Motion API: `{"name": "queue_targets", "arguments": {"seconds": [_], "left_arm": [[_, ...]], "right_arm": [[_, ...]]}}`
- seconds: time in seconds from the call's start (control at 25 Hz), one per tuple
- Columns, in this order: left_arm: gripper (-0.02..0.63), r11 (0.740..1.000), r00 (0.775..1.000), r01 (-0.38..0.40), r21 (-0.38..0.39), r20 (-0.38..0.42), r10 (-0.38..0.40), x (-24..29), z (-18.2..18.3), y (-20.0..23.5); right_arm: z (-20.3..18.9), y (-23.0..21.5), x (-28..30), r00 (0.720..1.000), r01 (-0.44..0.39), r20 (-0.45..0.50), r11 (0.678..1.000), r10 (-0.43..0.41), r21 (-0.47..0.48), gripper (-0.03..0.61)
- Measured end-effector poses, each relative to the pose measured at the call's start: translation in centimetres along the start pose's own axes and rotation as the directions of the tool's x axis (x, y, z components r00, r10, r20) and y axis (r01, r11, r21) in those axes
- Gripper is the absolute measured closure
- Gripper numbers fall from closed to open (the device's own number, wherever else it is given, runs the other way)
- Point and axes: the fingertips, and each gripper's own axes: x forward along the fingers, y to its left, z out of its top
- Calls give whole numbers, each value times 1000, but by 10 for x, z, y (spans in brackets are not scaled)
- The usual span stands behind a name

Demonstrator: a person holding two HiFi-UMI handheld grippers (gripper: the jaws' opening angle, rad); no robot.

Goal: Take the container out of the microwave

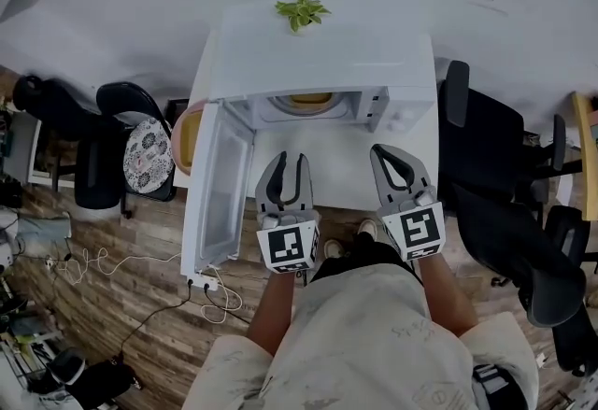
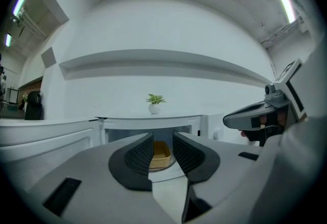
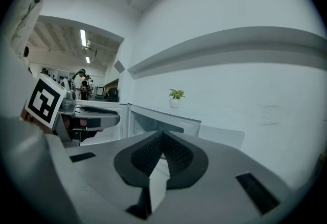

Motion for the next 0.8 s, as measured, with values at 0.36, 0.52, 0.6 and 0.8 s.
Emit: {"name": "queue_targets", "arguments": {"seconds": [0.36,0.52,0.6,0.8], "left_arm": [[495,998,1000,4,60,2,-4,36,18,-28],[495,997,1000,7,81,2,-7,49,26,-46],[495,996,1000,4,90,1,-4,54,28,-53],[495,995,1000,-11,99,-14,12,59,25,-69]], "right_arm": [[5,-43,8,999,-15,43,999,13,49,565],[2,-62,5,998,-20,54,998,17,67,565],[1,-70,4,998,-30,64,996,25,80,565],[-9,-80,1,997,-51,64,993,44,104,565]]}}
